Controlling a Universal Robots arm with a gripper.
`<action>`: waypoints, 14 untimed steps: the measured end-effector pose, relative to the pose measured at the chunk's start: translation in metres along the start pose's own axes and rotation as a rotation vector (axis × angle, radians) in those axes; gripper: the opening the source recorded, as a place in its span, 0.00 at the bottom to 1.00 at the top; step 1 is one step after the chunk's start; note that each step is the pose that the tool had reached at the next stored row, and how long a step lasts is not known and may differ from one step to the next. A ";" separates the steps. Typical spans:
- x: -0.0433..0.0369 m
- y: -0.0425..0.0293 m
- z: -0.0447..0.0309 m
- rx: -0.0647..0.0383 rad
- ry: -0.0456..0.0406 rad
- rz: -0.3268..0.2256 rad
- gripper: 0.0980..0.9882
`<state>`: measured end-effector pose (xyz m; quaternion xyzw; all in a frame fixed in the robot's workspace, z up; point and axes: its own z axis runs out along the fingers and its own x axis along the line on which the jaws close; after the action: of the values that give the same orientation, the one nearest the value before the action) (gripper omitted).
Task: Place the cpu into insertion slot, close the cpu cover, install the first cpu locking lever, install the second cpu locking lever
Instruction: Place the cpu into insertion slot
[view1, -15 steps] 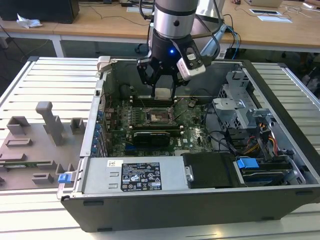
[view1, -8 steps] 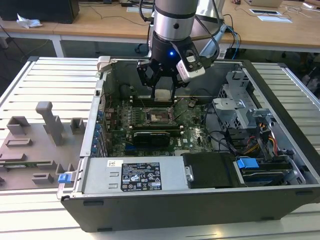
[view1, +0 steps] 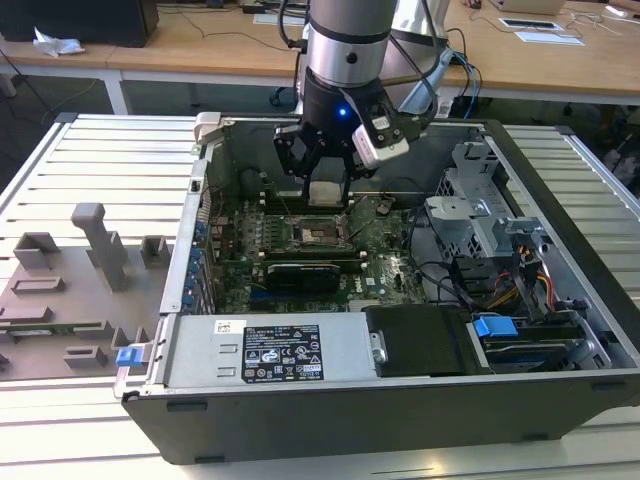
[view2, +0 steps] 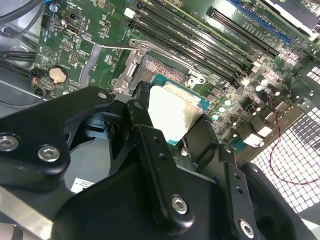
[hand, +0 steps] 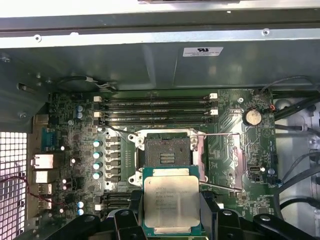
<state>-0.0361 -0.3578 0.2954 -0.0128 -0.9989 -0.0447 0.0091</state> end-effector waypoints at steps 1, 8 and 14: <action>0.0000 0.0000 0.0004 0.000 0.0000 0.000 0.50; -0.0001 -0.0004 0.0041 0.000 0.0000 0.000 0.50; -0.0001 -0.0007 0.0078 0.000 0.0000 0.000 0.50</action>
<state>-0.0361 -0.3578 0.2875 -0.0128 -0.9989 -0.0447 0.0091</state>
